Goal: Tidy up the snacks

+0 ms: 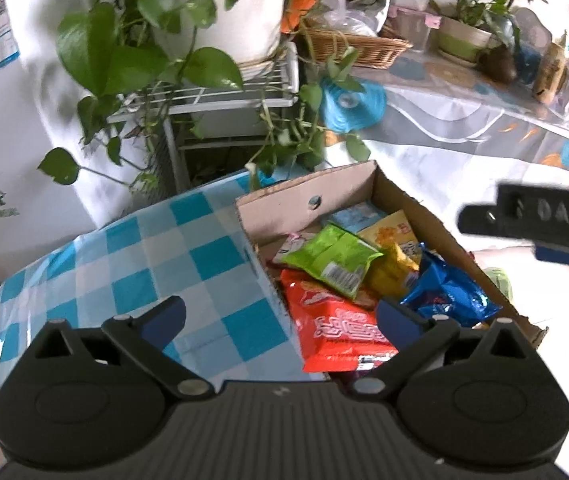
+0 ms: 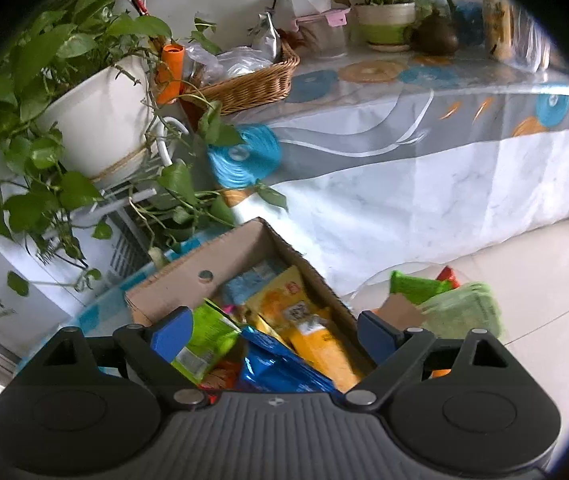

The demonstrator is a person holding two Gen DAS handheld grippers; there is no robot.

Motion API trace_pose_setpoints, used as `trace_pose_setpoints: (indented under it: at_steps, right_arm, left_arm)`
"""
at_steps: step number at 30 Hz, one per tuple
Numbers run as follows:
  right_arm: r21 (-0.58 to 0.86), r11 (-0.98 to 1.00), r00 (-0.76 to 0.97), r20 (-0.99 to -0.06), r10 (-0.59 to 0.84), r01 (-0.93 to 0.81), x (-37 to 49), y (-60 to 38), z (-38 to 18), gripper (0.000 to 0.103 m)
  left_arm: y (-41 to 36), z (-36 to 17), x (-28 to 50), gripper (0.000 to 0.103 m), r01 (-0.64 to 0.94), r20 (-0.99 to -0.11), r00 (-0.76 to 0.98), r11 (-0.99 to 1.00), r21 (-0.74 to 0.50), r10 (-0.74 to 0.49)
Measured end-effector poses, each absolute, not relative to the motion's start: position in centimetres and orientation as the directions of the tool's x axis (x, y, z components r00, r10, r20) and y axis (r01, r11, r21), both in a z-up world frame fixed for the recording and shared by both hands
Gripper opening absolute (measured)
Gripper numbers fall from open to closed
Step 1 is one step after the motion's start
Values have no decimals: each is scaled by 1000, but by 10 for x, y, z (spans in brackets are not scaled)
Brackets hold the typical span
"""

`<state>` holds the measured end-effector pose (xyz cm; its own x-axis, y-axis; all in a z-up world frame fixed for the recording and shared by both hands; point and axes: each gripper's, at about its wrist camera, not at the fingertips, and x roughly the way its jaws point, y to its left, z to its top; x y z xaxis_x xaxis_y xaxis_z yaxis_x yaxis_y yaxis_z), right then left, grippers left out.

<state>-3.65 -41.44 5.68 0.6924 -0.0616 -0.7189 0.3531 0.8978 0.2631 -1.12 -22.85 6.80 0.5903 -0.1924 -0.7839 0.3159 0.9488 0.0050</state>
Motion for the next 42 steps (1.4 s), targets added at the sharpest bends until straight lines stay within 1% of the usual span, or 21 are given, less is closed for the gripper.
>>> trace_pose_setpoints:
  at_steps: [1, 5, 11, 15, 42]
  right_arm:
    - [249, 901, 686, -724, -71, 356, -39, -413, 57, 99]
    - [185, 912, 661, -741, -116, 367, -45, -409, 54, 100]
    - [159, 909, 641, -755, -140, 385, -56, -407, 52, 100]
    - [124, 923, 631, -761, -147, 364, -58, -400, 51, 102]
    - [107, 933, 622, -770, -140, 343, -56, -403, 51, 102]
  left_arm:
    - [-227, 69, -11, 101, 307, -787, 589, 952, 8, -183]
    - [-222, 73, -10, 101, 279, -797, 584, 960, 14, -157]
    - [-221, 75, -8, 102, 252, -801, 585, 967, 27, -130]
    - [-226, 76, -8, 102, 245, -799, 590, 969, 43, -114]
    - [-243, 81, -6, 102, 252, -790, 612, 958, 137, -48]
